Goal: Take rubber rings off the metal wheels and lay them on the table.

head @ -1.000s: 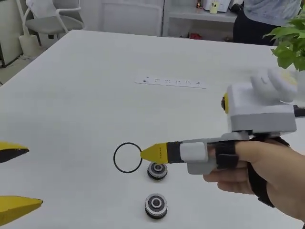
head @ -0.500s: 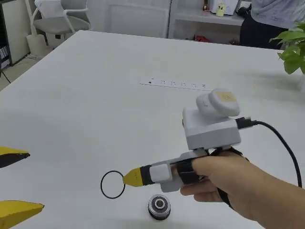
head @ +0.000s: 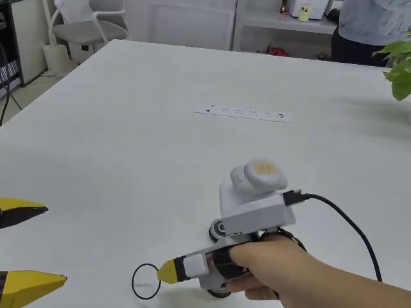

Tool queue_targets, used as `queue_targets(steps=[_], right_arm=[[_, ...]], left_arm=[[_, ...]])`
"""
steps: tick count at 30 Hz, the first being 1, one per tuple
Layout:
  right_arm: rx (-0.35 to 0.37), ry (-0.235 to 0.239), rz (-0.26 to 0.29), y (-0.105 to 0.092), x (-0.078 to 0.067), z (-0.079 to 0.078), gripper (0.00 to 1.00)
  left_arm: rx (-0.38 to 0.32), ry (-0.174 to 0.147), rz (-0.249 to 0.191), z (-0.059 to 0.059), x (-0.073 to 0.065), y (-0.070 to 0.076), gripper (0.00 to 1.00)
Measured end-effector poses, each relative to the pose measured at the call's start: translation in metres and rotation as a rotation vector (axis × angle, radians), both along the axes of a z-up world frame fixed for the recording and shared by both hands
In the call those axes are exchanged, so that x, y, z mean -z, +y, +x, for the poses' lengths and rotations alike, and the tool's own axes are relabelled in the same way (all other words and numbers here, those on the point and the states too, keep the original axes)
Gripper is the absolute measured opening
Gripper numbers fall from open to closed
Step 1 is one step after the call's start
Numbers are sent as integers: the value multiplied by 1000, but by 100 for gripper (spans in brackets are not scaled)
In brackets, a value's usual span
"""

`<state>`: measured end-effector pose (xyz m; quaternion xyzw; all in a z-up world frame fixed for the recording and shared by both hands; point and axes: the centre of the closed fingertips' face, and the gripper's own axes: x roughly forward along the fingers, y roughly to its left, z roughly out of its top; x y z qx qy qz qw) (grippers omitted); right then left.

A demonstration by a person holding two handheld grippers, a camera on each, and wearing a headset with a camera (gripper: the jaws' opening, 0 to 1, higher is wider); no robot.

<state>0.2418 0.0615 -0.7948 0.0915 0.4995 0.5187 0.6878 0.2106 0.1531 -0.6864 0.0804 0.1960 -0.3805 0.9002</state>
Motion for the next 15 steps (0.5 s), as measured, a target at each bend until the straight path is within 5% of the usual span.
queue_targets(steps=[5, 15], right_arm=[[54, 28, -1, -4, 12, 4, 0], [52, -8, -27, -4, 21, 0, 0]], left_arm=[[2, 3, -3, 0, 1, -2, 59], [5, 6, -5, -1, 3, -5, 59]])
